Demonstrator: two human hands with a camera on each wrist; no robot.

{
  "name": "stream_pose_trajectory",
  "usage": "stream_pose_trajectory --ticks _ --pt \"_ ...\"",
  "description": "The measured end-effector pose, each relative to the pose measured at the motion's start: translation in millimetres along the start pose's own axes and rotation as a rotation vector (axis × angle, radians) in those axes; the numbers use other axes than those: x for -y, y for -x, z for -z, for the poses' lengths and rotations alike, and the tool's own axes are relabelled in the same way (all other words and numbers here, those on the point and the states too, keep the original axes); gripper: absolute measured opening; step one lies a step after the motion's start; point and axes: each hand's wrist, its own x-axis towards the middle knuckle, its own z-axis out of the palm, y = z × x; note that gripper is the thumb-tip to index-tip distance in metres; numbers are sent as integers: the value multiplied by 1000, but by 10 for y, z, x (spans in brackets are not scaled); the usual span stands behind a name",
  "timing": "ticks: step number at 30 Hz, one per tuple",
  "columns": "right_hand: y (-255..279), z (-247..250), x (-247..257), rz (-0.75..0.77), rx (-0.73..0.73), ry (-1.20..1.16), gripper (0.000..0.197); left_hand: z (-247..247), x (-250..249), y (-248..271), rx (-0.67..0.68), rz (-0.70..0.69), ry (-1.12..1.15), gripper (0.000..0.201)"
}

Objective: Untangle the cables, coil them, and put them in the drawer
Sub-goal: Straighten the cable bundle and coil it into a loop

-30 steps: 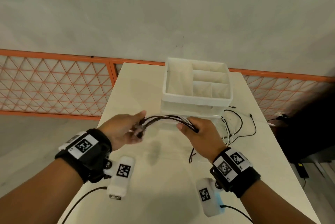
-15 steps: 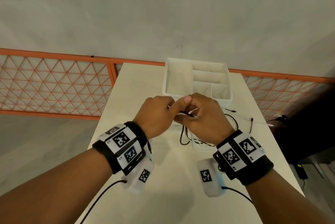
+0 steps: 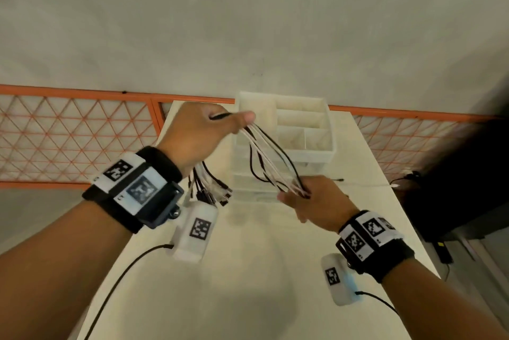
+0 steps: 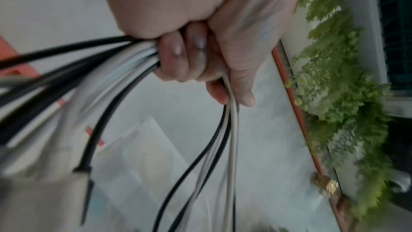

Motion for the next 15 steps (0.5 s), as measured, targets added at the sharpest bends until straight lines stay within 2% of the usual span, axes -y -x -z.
stream_pose_trajectory --ticks 2,4,6,9,12,15 --pt "-27 0 -265 -169 45 167 40 124 1 -31 -53 6 35 43" --pt "-97 84 -410 -266 -1 207 39 172 61 -14 -64 10 1 44" --pt "-130 232 -390 -258 -118 181 33 184 148 29 -86 44 -30 46" --pt "-102 419 -302 -137 -238 28 31 248 249 12 -173 114 16 43" --pt "-84 244 -454 -229 -170 127 43 309 197 -35 -244 103 168 42" --pt "-197 -49 -608 -310 -56 201 25 202 102 -7 -227 31 222 26"
